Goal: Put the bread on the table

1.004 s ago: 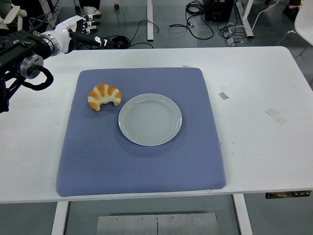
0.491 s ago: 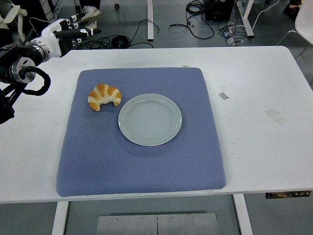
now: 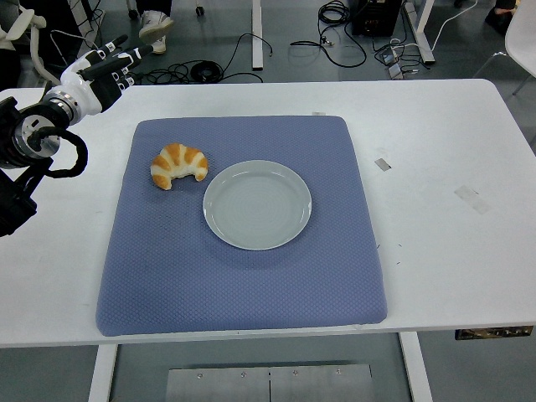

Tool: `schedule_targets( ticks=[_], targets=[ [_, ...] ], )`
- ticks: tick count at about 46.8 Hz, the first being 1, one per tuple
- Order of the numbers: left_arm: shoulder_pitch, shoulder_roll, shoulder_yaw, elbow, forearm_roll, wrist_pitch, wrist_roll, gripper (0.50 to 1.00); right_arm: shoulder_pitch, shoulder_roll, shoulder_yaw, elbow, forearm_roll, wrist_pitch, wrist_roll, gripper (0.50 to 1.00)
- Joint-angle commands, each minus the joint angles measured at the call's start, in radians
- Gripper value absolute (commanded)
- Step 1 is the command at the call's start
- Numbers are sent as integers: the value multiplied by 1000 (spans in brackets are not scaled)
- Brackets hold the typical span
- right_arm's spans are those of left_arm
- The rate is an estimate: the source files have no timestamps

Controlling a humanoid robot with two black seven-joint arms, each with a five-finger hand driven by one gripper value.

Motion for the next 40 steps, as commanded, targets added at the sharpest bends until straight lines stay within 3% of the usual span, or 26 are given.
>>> schedule_targets(
  ticks=[1,18,40],
  targets=[
    [2,-12,-1,2,-1,1,0,981,0,0,1,0,0,0,0,1000],
    [19,-58,-16,46,-80,-2,0,981,2,0,1,6,0,0,0,1000],
    [20,-58,-54,74,-79,-14,-3,981,8,0,5,12,-1,3,0,1000]
  ],
)
